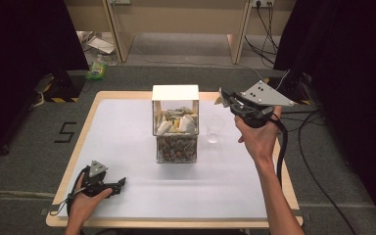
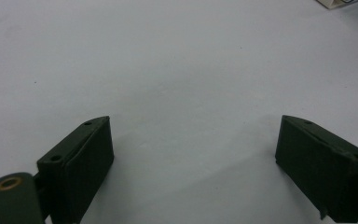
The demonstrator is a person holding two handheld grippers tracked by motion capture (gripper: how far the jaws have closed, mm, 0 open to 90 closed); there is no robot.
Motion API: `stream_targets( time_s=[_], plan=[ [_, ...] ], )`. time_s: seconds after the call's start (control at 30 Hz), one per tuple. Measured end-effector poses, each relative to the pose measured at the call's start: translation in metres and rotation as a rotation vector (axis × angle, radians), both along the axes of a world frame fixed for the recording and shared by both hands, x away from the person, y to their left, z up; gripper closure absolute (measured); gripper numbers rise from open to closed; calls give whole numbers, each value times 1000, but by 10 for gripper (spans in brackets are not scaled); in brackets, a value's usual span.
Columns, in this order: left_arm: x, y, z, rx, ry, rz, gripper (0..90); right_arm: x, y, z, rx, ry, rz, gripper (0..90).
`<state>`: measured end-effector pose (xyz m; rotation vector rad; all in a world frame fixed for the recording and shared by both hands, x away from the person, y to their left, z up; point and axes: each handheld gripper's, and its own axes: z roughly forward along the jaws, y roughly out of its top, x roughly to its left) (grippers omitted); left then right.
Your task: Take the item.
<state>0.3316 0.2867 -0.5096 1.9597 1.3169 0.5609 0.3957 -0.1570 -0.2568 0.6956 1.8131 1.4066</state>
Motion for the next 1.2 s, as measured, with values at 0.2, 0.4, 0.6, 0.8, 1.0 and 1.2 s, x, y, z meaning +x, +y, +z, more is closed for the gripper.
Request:
stream_targets(
  time_s=[0.2,0.4,0.6,0.8,1.0,1.2],
  plan=[
    [0,0,0,-1,0,0,103,5,-9,-8,-3,13,-27,900],
    [0,0,0,-1,0,0,103,10,-15,-16,1,21,-44,900],
    [0,0,0,-1,0,1,103,16,-19,-26,3,36,-59,900],
    [0,0,0,0,0,0,103,22,-20,-36,2,51,-66,900],
    [0,0,0,0,0,0,103,27,-19,-45,1,65,-66,900],
    [0,0,0,0,0,0,103,32,-19,-57,-5,85,-70,900]
  ],
)
